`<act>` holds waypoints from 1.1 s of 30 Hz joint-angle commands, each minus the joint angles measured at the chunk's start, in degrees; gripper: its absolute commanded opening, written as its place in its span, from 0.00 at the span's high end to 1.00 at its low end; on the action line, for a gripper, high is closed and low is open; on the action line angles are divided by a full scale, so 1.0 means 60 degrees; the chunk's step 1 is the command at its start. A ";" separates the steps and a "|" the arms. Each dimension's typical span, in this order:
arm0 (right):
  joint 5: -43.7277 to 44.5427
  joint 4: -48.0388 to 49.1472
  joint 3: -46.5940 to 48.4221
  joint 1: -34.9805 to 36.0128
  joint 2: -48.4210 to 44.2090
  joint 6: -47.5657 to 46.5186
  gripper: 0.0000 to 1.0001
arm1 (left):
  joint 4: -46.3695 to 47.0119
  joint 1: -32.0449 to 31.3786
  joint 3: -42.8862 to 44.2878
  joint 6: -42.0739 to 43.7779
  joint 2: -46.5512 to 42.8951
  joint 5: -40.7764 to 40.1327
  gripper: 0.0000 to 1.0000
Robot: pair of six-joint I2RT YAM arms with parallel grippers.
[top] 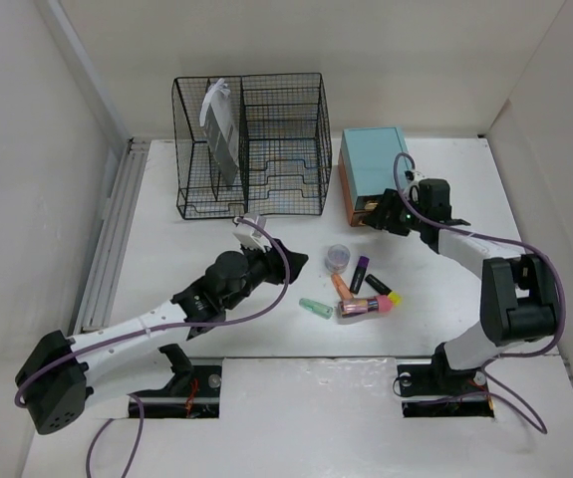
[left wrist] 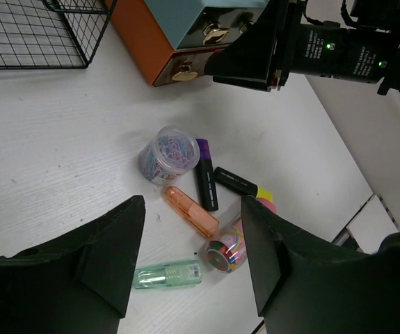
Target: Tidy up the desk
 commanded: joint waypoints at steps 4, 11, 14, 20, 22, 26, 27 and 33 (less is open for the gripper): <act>-0.0189 0.2228 0.0330 0.0004 0.0003 0.1204 0.34 | 0.0643 -0.0044 -0.0058 0.0080 0.0018 -0.0225 0.45; 0.0015 0.2843 0.0330 0.0091 0.0413 0.1644 0.33 | 0.0643 -0.0044 0.0118 0.0168 0.0443 -0.0225 0.45; 0.0118 0.3064 0.0330 0.0091 0.0617 0.1834 0.33 | 0.0643 -0.0044 0.0118 0.0168 0.0443 -0.0225 0.45; 0.0352 0.3446 0.0242 0.0179 0.0619 0.1937 0.36 | 0.0731 -0.0044 0.0030 0.0168 0.0443 -0.0225 0.45; 0.0456 0.3446 0.0242 0.0281 0.0486 0.1937 0.40 | 0.0731 -0.0044 0.0030 0.0168 0.0443 -0.0225 0.45; 0.0689 0.3446 0.0141 0.0370 0.0282 0.1937 0.52 | 0.0731 -0.0044 -0.0058 0.0168 0.0443 -0.0225 0.45; 0.0690 0.3446 0.0140 0.0370 0.0281 0.1937 0.55 | 0.0731 -0.0044 -0.0058 0.0168 0.0443 -0.0138 0.45; 0.0793 0.3446 -0.0138 0.0370 0.0017 0.1850 0.66 | 0.0731 -0.0044 -0.0233 0.0080 0.0252 -0.0137 0.45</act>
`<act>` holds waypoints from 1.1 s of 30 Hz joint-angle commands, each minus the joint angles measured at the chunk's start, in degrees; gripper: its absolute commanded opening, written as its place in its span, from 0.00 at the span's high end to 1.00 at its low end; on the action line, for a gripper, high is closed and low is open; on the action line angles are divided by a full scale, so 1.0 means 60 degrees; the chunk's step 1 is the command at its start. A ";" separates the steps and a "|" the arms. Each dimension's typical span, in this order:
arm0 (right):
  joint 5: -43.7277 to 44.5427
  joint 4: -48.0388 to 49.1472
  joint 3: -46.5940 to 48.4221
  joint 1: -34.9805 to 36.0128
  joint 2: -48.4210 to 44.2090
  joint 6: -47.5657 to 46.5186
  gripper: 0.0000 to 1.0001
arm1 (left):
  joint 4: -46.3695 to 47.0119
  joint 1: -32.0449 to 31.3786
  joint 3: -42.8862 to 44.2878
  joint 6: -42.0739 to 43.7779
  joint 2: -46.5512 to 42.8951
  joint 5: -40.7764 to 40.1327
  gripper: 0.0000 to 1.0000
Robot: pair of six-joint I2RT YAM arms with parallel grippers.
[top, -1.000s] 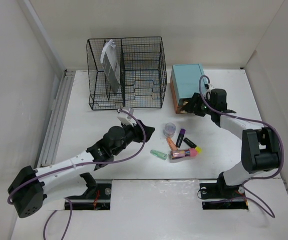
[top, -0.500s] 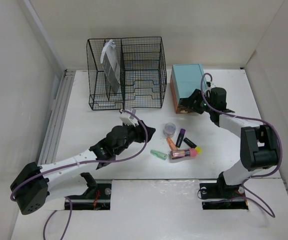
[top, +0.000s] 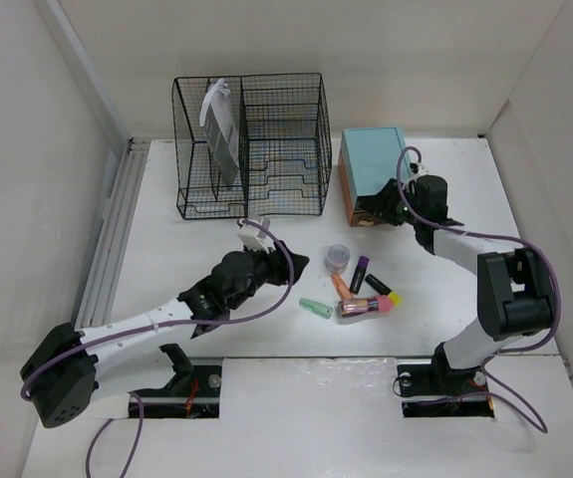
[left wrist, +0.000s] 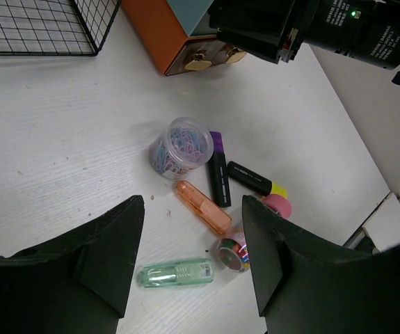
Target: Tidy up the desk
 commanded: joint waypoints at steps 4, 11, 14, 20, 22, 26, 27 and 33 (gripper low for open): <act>0.0290 0.0571 -0.0383 0.0111 -0.0877 -0.0420 0.68 | 0.0472 -0.0029 -0.0237 -0.0063 -0.0375 0.0095 0.45; -0.0368 -0.0836 -0.0911 0.0111 -0.1477 -0.1430 0.68 | 0.0472 -0.0029 -0.0326 -0.0239 -0.0375 0.0096 0.45; -0.0793 -0.1553 -0.0912 0.0111 -0.1581 -0.1957 0.68 | 0.0472 -0.0117 -0.0326 -0.0239 -0.0463 0.0096 0.45; -0.1671 -0.3249 -0.0721 0.0111 -0.2297 -0.2794 0.68 | 0.0559 -0.0117 -0.0238 -0.0151 -0.0346 0.0184 0.45; -0.2008 -0.3516 -0.0619 0.0111 -0.2429 -0.3087 0.68 | 0.0560 -0.0117 -0.0150 -0.0151 -0.0142 0.0287 0.45; -0.2185 -0.4249 -0.0531 0.0111 -0.2810 -0.3424 0.68 | 0.0663 -0.0205 0.0040 -0.0063 0.0063 0.0287 0.45; -0.2273 -0.4482 -0.0531 0.0111 -0.2811 -0.3425 0.68 | 0.0750 -0.0205 0.0040 -0.0063 0.0065 0.0287 0.45; -0.3267 -0.5728 0.0215 0.0023 -0.2710 -0.4449 0.21 | 0.1014 -0.0293 0.0128 -0.0063 0.0502 0.0287 0.43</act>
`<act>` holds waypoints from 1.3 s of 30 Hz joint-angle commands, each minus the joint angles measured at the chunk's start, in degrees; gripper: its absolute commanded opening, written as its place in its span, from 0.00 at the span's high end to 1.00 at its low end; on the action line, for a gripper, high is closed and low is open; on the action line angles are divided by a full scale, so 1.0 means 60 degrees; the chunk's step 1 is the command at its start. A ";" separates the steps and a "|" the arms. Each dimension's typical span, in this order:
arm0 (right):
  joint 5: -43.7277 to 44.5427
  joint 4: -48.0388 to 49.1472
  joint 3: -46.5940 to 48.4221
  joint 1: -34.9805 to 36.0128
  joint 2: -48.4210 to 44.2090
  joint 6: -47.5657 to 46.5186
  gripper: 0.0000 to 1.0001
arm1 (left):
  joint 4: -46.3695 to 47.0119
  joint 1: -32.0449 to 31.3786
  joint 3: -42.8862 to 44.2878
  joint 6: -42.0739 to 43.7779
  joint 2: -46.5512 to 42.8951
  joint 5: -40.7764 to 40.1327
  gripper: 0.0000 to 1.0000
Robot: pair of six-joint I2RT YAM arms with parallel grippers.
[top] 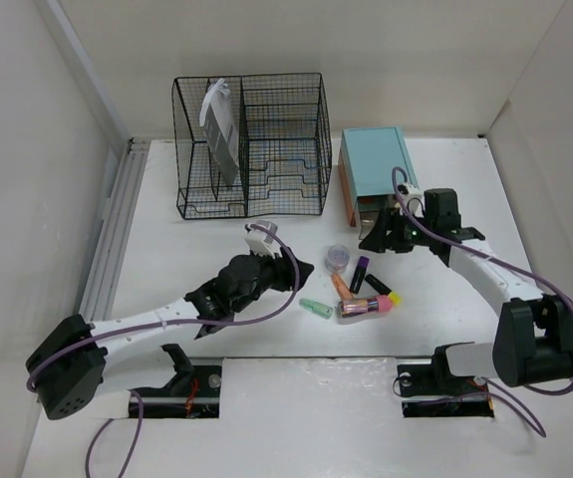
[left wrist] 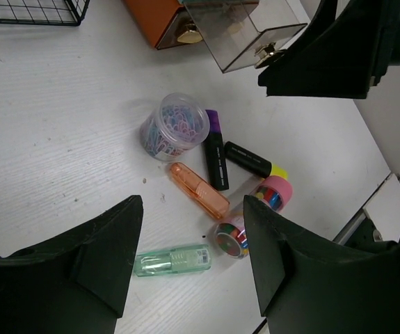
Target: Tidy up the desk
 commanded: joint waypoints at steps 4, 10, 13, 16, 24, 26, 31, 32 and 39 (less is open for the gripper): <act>-0.1663 -0.0873 0.0631 -0.0127 -0.0232 -0.1274 0.20 | 0.0862 -0.0133 0.0453 0.0185 0.0414 0.0160 0.43; -0.2837 -0.2337 0.0880 -0.0039 -0.0423 -0.2768 0.18 | 0.0862 -0.0221 0.1272 0.0785 0.1467 0.0378 0.42; -0.3335 -0.3070 0.0968 -0.0039 -0.0423 -0.3528 0.18 | 0.0862 -0.0221 0.1931 0.1048 0.2329 0.0657 0.39; -0.3671 -0.3700 0.0968 -0.0039 -0.0423 -0.4289 0.19 | 0.0571 -0.0309 0.2661 0.1254 0.3164 0.0746 0.37; -0.4068 -0.5295 0.3554 -0.0390 -0.1330 -0.5990 0.18 | -0.1597 -0.0572 0.4539 0.1577 0.5203 -0.0132 0.31; -0.3966 -0.5576 0.4261 -0.0508 -0.1418 -0.6400 0.16 | -0.1716 -0.0573 0.4744 0.1665 0.5511 -0.0249 0.31; -0.4067 -0.5168 0.4997 -0.0611 -0.1609 -0.6257 0.13 | -0.2535 -0.0573 0.5593 0.1767 0.6594 -0.0469 0.29; -0.4068 -0.4949 0.4997 -0.0611 -0.1725 -0.6038 0.13 | -0.2624 -0.0573 0.5711 0.1854 0.6756 -0.0601 0.29; -0.4580 -0.3688 0.4368 -0.0815 -0.1726 -0.5392 0.13 | -0.2844 -0.0573 0.6399 0.1943 0.7606 -0.0909 0.29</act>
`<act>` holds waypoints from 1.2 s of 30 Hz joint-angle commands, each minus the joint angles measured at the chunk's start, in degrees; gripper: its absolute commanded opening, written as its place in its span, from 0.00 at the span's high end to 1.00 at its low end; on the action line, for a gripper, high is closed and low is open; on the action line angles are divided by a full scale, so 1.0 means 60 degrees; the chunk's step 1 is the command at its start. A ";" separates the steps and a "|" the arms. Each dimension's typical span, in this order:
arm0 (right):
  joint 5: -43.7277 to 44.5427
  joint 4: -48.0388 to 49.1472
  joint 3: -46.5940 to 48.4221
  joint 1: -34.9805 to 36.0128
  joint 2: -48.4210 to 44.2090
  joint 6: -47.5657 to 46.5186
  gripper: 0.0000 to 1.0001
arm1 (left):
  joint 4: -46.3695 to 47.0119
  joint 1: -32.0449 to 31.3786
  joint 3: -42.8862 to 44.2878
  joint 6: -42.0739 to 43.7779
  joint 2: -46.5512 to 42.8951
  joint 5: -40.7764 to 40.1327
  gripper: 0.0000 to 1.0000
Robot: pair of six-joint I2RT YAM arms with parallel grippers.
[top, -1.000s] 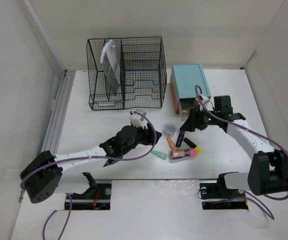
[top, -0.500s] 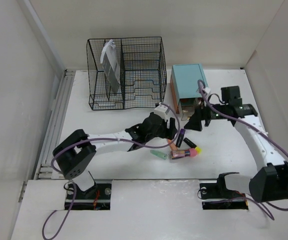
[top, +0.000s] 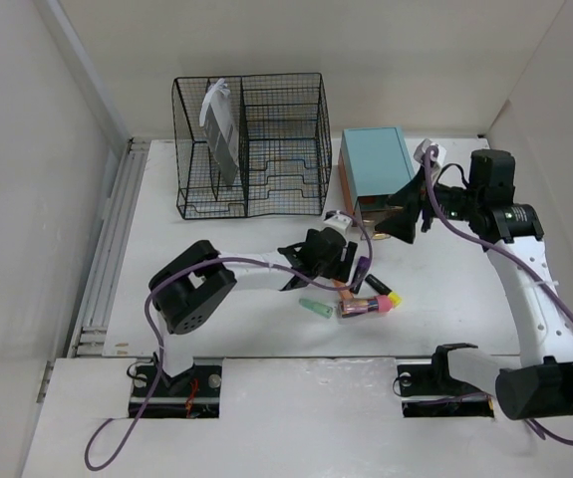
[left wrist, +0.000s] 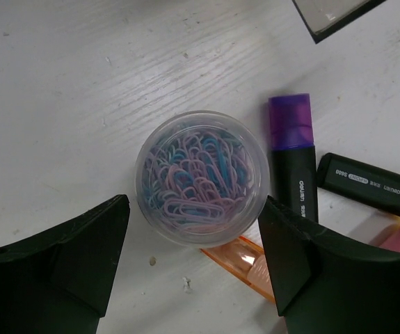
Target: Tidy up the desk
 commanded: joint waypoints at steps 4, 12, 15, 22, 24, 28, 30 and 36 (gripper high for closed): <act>-0.0801 0.1071 -0.0352 -0.0368 0.0085 0.0389 0.13 | -0.0236 -0.0048 0.0722 0.0187 0.0172 -0.0601 0.30; -0.0991 0.1189 -0.0659 -0.0545 0.0085 0.0391 0.12 | -0.0236 -0.0048 0.1146 0.0378 0.0391 -0.0909 0.31; -0.0992 0.1189 -0.0746 -0.0647 0.0085 0.0391 0.12 | -0.0236 -0.0048 0.1250 0.0378 0.0480 -0.0909 0.31; -0.1079 0.1277 -0.0850 -0.0749 0.0085 0.0391 0.12 | -0.0323 -0.0048 0.1556 0.0378 0.0685 -0.0806 0.33; -0.1166 0.1277 -0.0850 -0.0750 0.0085 0.0391 0.12 | -0.0441 -0.0048 0.1674 0.0466 0.0803 -0.0806 0.38; -0.1167 0.1277 -0.0850 -0.0837 -0.0003 0.0391 0.12 | -0.0529 -0.0048 0.1674 0.0466 0.0803 -0.0894 0.66; -0.1167 0.1277 -0.0850 -0.0837 -0.0090 0.0391 0.12 | -0.0645 -0.0048 0.1674 0.0350 0.0483 -0.0996 0.85; -0.0656 0.1393 -0.0937 -0.0925 -0.0296 0.0391 0.12 | -0.1145 -0.0136 0.1104 0.0055 -0.1333 -0.1422 0.95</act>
